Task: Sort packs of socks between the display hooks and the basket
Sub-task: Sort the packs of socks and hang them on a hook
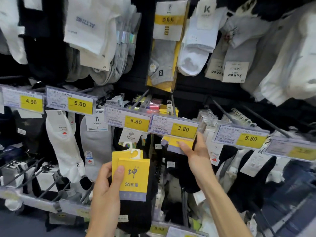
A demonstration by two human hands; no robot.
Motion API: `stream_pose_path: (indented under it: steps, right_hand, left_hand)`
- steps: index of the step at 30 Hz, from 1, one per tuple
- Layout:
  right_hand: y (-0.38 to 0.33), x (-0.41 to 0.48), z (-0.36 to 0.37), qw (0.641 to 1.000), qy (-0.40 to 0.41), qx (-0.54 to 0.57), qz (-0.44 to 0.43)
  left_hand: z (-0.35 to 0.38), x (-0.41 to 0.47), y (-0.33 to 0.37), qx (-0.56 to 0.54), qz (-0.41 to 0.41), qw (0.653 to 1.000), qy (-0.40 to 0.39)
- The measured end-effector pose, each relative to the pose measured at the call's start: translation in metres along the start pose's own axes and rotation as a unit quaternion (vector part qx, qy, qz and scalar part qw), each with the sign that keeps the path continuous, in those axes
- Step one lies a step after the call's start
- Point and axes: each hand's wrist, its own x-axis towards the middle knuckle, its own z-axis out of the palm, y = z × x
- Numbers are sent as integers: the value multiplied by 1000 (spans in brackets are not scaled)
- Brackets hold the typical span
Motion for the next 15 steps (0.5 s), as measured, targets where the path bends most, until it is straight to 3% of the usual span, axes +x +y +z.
stream_pose_path:
  steps: [7, 15]
  right_hand:
    - [4, 32, 6, 999, -17, 6, -33]
    - [10, 30, 11, 997, -31, -7, -74]
  left_hand:
    - [6, 7, -4, -3, -30, 999, 17]
    - [11, 6, 7, 10, -41, 999, -22]
